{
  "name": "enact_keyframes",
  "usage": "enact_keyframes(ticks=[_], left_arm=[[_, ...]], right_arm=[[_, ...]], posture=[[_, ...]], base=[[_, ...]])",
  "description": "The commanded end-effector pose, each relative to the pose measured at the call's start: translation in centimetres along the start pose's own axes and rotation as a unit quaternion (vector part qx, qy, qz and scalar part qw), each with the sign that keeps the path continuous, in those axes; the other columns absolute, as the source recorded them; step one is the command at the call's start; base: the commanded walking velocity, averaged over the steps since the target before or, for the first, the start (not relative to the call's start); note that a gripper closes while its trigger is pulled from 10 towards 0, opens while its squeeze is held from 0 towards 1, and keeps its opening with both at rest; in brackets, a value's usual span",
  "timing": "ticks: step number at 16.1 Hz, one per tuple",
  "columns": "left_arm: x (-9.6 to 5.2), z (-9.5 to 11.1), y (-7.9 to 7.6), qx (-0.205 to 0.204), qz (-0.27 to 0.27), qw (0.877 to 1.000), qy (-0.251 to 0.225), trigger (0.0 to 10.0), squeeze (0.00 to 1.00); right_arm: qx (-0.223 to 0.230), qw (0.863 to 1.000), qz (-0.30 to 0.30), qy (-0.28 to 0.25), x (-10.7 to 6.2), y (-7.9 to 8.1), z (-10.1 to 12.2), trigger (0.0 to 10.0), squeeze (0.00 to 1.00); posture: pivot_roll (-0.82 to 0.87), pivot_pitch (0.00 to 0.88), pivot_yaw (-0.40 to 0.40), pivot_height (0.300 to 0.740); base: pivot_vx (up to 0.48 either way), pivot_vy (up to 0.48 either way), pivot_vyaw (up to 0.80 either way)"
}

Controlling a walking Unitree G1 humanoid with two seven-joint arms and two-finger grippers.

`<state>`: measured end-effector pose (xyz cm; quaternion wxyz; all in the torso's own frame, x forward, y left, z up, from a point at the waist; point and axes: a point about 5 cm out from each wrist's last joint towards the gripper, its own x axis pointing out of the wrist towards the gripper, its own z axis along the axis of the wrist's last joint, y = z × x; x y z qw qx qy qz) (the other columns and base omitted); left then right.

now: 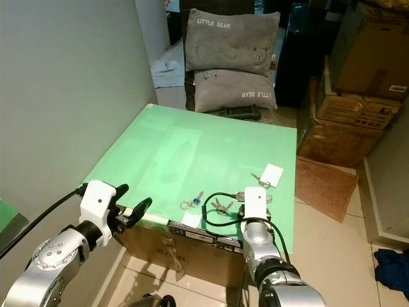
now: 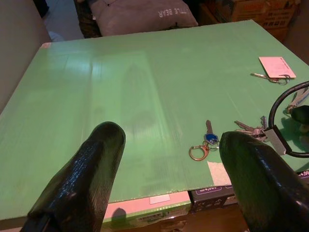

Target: Hang keys on a hook

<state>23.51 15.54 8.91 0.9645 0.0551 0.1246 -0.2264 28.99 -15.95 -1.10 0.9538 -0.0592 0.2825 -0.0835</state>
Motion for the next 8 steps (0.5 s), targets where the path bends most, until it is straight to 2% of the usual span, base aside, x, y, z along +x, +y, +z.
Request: enact_keyframes(ticks=[1, 5, 6, 8], left_arm=[[-0.09, -0.36, 0.06, 0.004, -0.002, 1.0, 0.01, 10.0, 0.0], [-0.17, -0.4, 0.01, 0.003, -0.002, 1.0, 0.012, 10.0, 0.0], [-0.19, -0.41, 0.02, 0.003, -0.002, 1.0, 0.012, 10.0, 0.0], [-0.2, -0.42, 0.05, 0.003, -0.001, 1.0, 0.013, 10.0, 0.0]], right_arm=[[0.001, 1.0, -0.001, 0.005, 0.16, 0.12, 0.44, 10.0, 0.0], [0.005, 1.0, -0.006, 0.002, 0.32, -0.14, 0.88, 10.0, 0.0], [0.009, 1.0, -0.009, -0.001, 0.37, -0.25, 1.07, 10.0, 1.0], [0.009, 1.0, -0.01, -0.003, 0.44, -0.36, 1.29, 10.0, 1.0]], posture=[[0.12, 0.083, 0.087, 0.74], [0.13, 0.09, 0.09, 0.74], [0.13, 0.09, 0.09, 0.74], [0.13, 0.09, 0.09, 0.74]], base=[[0.0, 0.0, 0.0], [0.0, 0.0, 0.0], [0.0, 0.0, 0.0], [0.0, 0.0, 0.0]])
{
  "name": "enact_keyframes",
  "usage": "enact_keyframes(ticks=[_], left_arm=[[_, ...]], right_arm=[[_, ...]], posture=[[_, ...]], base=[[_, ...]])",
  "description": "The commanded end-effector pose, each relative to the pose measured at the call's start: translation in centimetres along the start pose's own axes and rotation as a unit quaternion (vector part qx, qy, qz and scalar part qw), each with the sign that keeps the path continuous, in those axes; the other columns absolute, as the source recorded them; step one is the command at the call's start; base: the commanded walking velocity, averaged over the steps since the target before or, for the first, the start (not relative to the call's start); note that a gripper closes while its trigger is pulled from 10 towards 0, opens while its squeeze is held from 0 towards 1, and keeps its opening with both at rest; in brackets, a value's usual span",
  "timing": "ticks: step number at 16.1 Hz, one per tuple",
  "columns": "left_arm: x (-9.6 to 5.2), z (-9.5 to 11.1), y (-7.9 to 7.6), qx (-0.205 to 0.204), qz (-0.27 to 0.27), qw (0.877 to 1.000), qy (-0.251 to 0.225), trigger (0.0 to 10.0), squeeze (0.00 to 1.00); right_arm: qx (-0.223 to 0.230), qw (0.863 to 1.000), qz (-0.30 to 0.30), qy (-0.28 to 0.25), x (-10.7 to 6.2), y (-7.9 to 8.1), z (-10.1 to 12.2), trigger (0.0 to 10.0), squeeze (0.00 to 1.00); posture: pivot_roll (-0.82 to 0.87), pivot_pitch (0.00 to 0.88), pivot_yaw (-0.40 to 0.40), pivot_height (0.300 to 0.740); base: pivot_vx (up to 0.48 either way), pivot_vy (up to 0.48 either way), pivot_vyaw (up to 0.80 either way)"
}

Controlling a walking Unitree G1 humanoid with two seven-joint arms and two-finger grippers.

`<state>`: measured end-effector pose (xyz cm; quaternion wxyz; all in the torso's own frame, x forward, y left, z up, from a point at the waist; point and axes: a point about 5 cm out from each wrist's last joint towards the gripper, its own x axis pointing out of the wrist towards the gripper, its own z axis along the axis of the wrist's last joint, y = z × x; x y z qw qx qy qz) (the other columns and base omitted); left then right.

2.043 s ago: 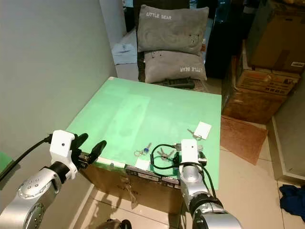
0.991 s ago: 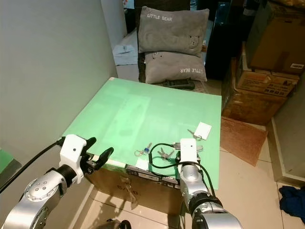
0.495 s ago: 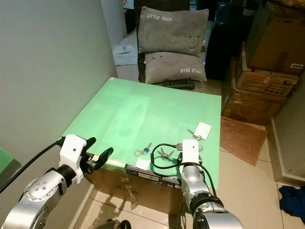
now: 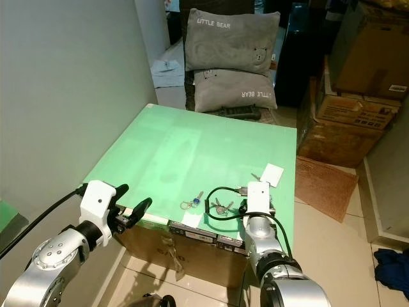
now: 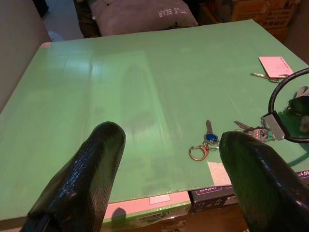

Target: Hang keys on a hook

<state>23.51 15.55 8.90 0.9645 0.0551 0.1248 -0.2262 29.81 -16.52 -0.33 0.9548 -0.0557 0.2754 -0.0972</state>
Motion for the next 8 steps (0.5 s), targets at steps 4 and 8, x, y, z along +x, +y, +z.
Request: enact_keyframes(ticks=[4, 8], left_arm=[[-0.13, -0.41, -0.01, 0.003, 0.0, 1.0, 0.012, 10.0, 0.0], [-0.2, -0.4, 0.09, 0.004, 0.001, 1.0, 0.012, 10.0, 0.0]], right_arm=[[-0.003, 1.0, 0.01, 0.011, 0.08, 0.33, 0.13, 10.0, 0.0], [-0.007, 0.999, 0.028, 0.019, -0.02, 0.94, -0.02, 10.0, 0.0]], posture=[[0.13, 0.087, 0.088, 0.74], [0.13, 0.083, 0.086, 0.74]], base=[[0.0, 0.0, 0.0], [0.0, 0.0, 0.0]])
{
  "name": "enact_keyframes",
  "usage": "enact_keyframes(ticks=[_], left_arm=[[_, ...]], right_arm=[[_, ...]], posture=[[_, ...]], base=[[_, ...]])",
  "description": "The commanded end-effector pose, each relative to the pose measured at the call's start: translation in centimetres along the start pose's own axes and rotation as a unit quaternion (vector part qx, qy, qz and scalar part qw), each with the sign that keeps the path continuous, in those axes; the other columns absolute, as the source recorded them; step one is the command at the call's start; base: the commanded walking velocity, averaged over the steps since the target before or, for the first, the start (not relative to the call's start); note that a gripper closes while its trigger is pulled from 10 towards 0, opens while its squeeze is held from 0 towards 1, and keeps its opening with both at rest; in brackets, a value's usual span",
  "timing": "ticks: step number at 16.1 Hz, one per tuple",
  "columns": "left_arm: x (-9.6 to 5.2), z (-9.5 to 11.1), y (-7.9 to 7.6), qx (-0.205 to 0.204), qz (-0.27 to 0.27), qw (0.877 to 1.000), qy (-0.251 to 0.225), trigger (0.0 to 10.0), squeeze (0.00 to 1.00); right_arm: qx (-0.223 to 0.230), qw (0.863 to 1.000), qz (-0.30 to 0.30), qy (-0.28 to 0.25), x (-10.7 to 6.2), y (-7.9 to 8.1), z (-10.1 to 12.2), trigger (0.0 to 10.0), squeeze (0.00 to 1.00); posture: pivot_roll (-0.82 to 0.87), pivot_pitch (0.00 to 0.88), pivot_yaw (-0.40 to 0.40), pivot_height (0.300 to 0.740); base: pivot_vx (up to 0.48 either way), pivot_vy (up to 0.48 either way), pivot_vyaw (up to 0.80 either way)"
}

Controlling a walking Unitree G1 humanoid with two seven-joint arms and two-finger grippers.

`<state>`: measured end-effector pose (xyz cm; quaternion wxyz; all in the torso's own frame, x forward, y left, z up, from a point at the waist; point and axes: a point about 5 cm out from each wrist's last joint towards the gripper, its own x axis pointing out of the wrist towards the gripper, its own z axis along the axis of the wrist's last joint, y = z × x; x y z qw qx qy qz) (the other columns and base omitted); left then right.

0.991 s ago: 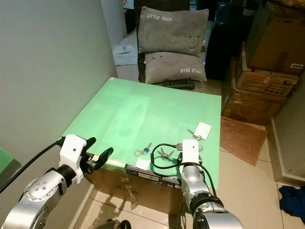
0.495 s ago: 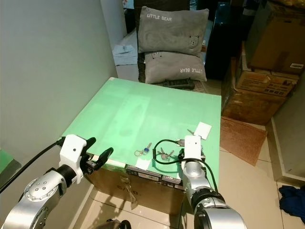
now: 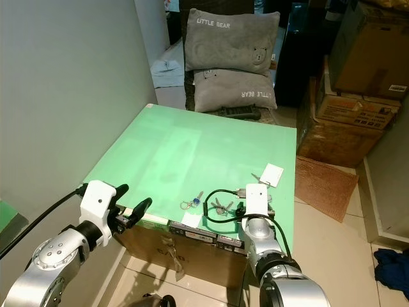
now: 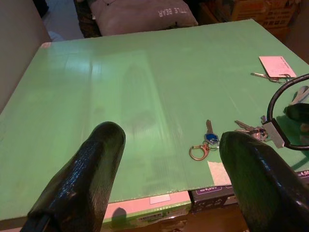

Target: Hang keys on a hook

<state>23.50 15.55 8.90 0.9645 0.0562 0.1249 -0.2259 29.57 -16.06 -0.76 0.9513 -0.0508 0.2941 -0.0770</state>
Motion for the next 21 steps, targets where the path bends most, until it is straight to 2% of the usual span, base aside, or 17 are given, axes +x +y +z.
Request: enact_keyframes(ticks=[1, 2, 3, 10, 21], left_arm=[[-0.25, -0.43, 0.09, 0.003, 0.001, 1.0, 0.012, 10.0, 0.0], [-0.26, -0.43, 0.08, 0.003, 0.001, 1.0, 0.012, 10.0, 0.0], [-0.28, -0.46, 0.06, 0.003, 0.0, 1.0, 0.012, 10.0, 0.0], [-0.16, -0.43, 0.08, 0.0, 0.001, 1.0, 0.014, 10.0, 0.0], [-0.25, -0.45, 0.19, -0.003, 0.003, 1.0, 0.018, 10.0, 0.0]], right_arm=[[-0.007, 1.0, 0.008, 0.002, 0.08, 0.44, 0.45, 10.0, 0.0], [-0.009, 1.0, 0.008, 0.003, 0.12, 0.37, 0.52, 2.3, 0.0], [-0.01, 1.0, 0.007, 0.003, 0.13, 0.31, 0.53, 0.0, 0.0], [-0.012, 1.0, 0.017, 0.014, 0.2, 0.18, 0.44, 0.0, 0.0], [0.022, 0.998, 0.033, 0.045, 0.15, 0.37, -0.15, 0.0, 0.0]], posture=[[0.13, 0.08, 0.085, 0.74], [0.13, 0.08, 0.085, 0.74], [0.13, 0.076, 0.084, 0.74], [0.13, 0.074, 0.082, 0.74], [0.14, 0.078, 0.083, 0.74]], base=[[0.0, 0.0, 0.0], [0.0, 0.0, 0.0], [0.0, 0.0, 0.0], [0.0, 0.0, 0.0], [0.0, 0.0, 0.0]])
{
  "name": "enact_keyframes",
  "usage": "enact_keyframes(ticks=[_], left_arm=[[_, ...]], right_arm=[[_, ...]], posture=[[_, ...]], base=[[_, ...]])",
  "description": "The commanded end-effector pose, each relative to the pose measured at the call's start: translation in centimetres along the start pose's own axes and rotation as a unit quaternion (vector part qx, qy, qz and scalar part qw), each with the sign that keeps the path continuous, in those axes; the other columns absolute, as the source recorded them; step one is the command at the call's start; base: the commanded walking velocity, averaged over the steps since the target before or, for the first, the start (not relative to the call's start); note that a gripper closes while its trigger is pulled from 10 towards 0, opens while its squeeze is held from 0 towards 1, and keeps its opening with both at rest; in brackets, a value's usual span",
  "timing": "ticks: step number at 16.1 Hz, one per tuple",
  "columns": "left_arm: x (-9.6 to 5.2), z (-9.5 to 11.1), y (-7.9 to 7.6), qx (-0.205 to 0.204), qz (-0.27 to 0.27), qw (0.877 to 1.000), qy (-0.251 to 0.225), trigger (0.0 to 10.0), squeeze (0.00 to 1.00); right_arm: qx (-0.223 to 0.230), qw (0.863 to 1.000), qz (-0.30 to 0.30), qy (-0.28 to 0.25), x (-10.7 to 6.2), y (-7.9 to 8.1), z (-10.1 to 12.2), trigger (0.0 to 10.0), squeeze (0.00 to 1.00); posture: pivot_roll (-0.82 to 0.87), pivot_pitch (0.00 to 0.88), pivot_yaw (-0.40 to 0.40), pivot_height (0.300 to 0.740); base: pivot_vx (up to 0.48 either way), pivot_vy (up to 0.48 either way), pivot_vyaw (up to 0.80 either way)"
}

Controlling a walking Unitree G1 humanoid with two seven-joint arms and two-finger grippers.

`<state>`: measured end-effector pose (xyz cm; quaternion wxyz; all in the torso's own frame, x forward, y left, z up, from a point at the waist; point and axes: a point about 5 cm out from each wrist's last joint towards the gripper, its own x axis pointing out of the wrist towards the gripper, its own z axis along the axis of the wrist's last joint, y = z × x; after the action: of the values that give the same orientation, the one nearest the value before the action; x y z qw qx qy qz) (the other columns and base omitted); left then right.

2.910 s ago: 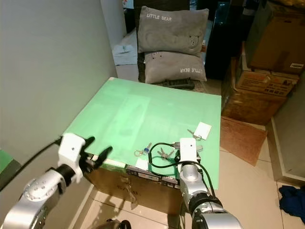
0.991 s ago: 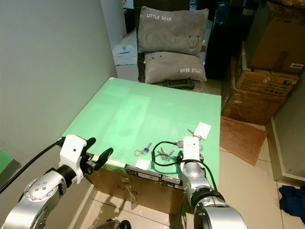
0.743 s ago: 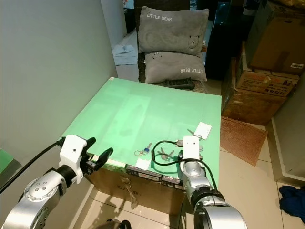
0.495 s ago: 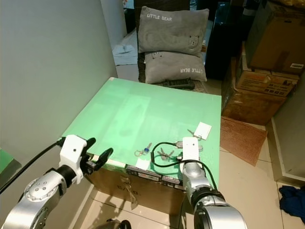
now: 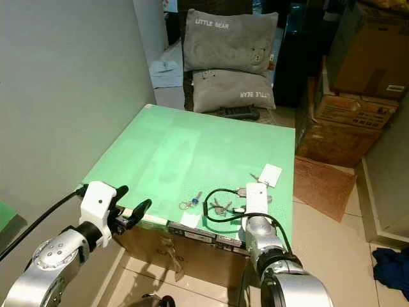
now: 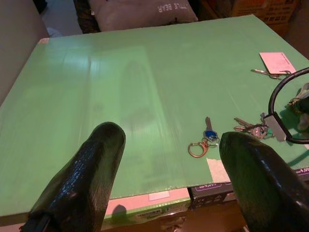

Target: Hang keys on a hook

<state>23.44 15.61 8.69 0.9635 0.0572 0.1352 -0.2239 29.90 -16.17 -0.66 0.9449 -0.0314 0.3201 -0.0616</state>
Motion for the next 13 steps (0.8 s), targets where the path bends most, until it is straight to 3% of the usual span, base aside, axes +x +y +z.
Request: enact_keyframes(ticks=[1, 4, 6, 8, 13], left_arm=[[-0.2, -0.2, 0.1, -0.001, 0.002, 1.0, 0.008, 10.0, 0.0], [-0.2, -0.3, 0.0, -0.001, 0.0, 1.0, 0.01, 10.0, 0.0], [-0.1, -0.3, 0.1, 0.0, 0.001, 1.0, 0.011, 10.0, 0.0], [0.0, -0.3, 0.0, 0.0, 0.001, 1.0, 0.011, 10.0, 0.0], [0.5, -0.2, -0.1, -0.002, -0.001, 1.0, 0.007, 10.0, 0.0]], right_arm=[[0.016, 1.0, 0.013, 0.022, -0.1, 0.5, -0.6, 0.0, 0.0], [0.016, 1.0, 0.019, 0.019, -0.1, 0.5, -0.5, 0.0, 0.0], [-0.011, 1.0, 0.02, -0.001, 0.0, 0.5, 0.0, 0.0, 0.0], [-0.073, 0.996, 0.012, -0.052, 0.0, 0.4, 1.4, 0.0, 0.0], [-0.145, 0.977, 0.003, -0.159, -0.5, 1.6, 3.6, 0.0, 0.0]], posture=[[0.14, 0.078, 0.083, 0.74], [0.13, 0.085, 0.086, 0.74], [0.13, 0.087, 0.086, 0.74], [0.12, 0.084, 0.085, 0.74], [0.1, 0.079, 0.081, 0.74]], base=[[0.0, 0.0, 0.0], [0.0, 0.0, 0.0], [0.0, 0.0, 0.0], [0.0, 0.0, 0.0], [0.0, 0.0, 0.0]])
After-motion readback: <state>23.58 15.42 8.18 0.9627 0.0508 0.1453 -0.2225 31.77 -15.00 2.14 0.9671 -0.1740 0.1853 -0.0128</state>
